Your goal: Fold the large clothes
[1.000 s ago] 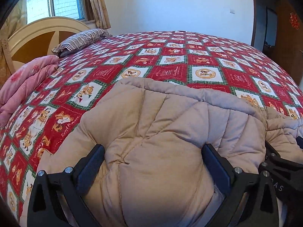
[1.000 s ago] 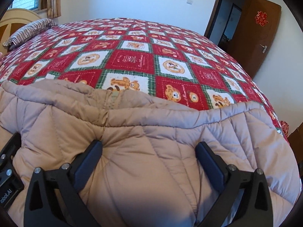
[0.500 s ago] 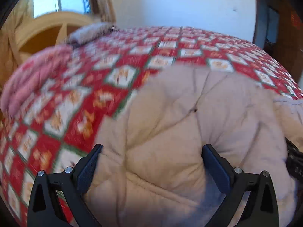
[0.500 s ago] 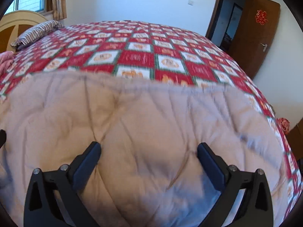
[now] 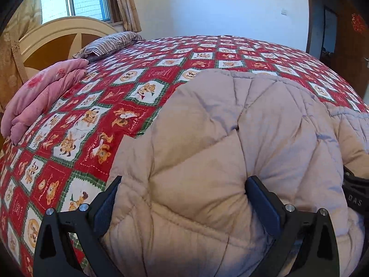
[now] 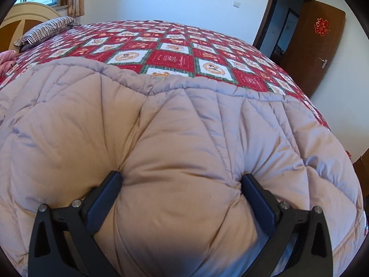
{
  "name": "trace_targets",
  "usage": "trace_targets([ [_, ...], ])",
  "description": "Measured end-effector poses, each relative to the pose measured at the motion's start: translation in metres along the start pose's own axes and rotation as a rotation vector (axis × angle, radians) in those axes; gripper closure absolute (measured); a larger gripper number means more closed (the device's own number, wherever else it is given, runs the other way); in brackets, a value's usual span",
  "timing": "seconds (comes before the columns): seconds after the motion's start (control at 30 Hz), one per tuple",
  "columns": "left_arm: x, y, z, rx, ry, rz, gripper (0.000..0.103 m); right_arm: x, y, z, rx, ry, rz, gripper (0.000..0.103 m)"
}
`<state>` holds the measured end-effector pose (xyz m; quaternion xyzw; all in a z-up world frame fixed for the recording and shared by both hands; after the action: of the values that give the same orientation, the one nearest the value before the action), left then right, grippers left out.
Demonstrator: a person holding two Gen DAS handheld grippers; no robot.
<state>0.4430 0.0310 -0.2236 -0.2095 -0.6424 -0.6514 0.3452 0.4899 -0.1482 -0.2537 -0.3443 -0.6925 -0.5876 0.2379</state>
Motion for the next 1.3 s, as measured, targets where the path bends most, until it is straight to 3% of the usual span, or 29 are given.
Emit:
trace_targets([
  [0.5, -0.006, -0.002, -0.001, 0.018, -0.014, -0.019, 0.001, 0.002, -0.002, 0.001, 0.008, -0.027, 0.003, 0.000],
  [0.67, 0.003, -0.003, 0.002, -0.012, -0.017, 0.010, 0.001, -0.001, 0.000, 0.000, 0.010, -0.023, 0.008, 0.000],
  [0.73, 0.023, -0.008, 0.015, 0.002, -0.008, -0.008, 0.001, 0.005, 0.000, 0.001, 0.021, -0.035, 0.015, 0.000],
  [0.83, 0.061, -0.023, 0.053, 0.090, -0.011, -0.107, 0.001, 0.035, -0.007, -0.003, 0.033, -0.013, 0.004, 0.000],
  [0.9, 0.063, -0.034, 0.070, 0.151, -0.013, -0.095, 0.001, 0.052, -0.017, -0.003, 0.037, 0.017, -0.018, 0.000],
  [1.03, 0.039, -0.059, 0.083, 0.262, -0.105, 0.023, 0.001, 0.067, -0.044, 0.000, 0.050, 0.003, -0.058, 0.000],
  [1.17, 0.037, -0.066, 0.070, 0.272, -0.165, 0.012, 0.001, 0.064, -0.058, 0.000, 0.028, -0.005, -0.085, 0.000],
  [1.2, 0.037, -0.065, 0.063, 0.265, -0.190, 0.011, 0.003, 0.063, -0.060, -0.001, 0.020, -0.003, -0.091, 0.000],
  [1.23, 0.037, -0.064, 0.056, 0.258, -0.231, 0.014, 0.013, 0.061, -0.063, 0.001, 0.021, -0.007, -0.099, 0.000],
  [1.3, 0.039, -0.062, 0.049, 0.245, -0.239, 0.009, 0.015, 0.058, -0.063, 0.005, 0.034, -0.018, -0.097, 0.000],
])
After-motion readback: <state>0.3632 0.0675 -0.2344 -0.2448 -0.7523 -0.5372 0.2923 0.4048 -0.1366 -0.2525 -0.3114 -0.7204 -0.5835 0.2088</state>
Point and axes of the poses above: each gripper's, at about its wrist camera, not at the fingertips, and x roughly against the way its jaws point, z to its left, y to its top, the point moved 4 cm from there along -x, roughly the way its jaws point, and after that the axes turned 1 degree about z, right-handed, at the moved point
